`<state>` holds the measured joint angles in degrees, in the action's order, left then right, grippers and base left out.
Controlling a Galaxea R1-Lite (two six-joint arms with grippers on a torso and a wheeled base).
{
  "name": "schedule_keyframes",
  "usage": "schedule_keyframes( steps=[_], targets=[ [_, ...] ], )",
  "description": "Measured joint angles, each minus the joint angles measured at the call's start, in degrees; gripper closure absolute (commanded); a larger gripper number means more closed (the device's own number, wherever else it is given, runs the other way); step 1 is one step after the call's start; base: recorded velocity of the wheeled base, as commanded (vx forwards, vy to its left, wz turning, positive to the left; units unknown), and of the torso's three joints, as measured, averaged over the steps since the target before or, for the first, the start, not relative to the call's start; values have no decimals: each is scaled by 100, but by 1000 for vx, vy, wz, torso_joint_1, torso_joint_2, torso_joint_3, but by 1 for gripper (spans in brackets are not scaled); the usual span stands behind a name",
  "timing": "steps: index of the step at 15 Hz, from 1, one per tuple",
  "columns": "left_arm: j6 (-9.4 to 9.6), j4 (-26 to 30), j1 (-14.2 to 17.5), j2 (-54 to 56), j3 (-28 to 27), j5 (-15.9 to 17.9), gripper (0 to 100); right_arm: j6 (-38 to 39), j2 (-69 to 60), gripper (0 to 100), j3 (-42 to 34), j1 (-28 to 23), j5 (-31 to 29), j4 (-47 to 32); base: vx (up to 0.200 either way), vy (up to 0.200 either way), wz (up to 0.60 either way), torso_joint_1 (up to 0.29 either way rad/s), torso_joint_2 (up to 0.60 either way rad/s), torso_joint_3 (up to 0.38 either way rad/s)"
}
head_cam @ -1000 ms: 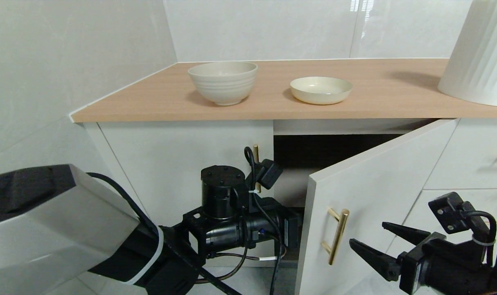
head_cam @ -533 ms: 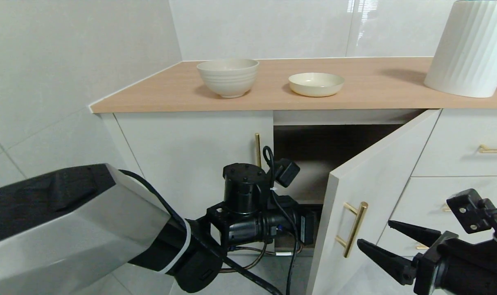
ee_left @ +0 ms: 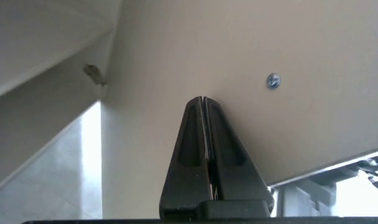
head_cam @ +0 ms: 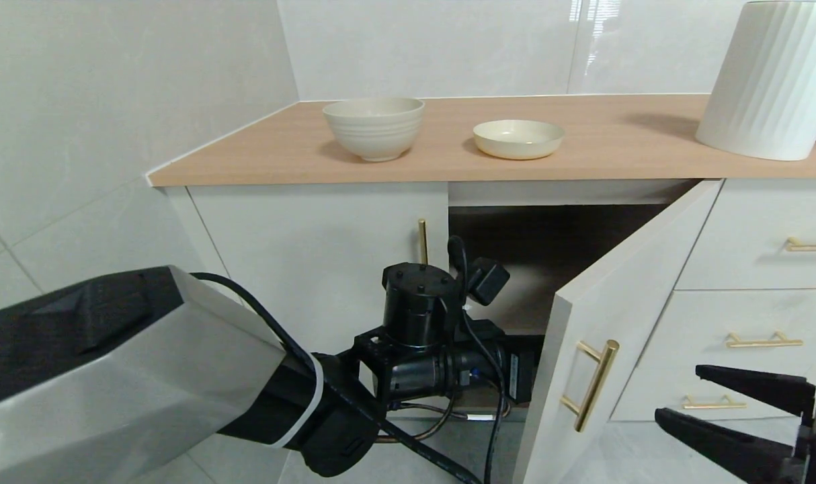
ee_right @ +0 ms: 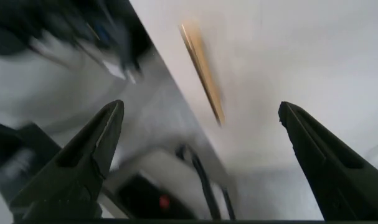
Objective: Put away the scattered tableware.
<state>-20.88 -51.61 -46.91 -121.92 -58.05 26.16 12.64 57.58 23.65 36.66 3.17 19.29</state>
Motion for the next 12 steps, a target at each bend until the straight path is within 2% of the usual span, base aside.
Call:
schedule_keyframes(
  steps=[1, 3, 6, 12],
  targets=[
    [-2, 110, -28, 17, -68, -57, 100, -2, -154, 0, 83, -9, -9, -21, -200, 0, 0, -7, 2, 7],
    [0, 222, -99, 26, -206, -143, 100, -6, -354, 0, 184, -17, -28, -29, 0, 0, 0, 0, 0, 0],
    [0, 293, -334, -13, -377, -95, 100, -6, -549, 0, 297, -22, -28, -49, 0, 0, 0, 0, 0, 0],
    [-2, 286, -413, -44, -424, -172, 100, -6, -610, 0, 344, -196, 13, -130, 0, 0, 0, 0, 0, 0]
  ],
)
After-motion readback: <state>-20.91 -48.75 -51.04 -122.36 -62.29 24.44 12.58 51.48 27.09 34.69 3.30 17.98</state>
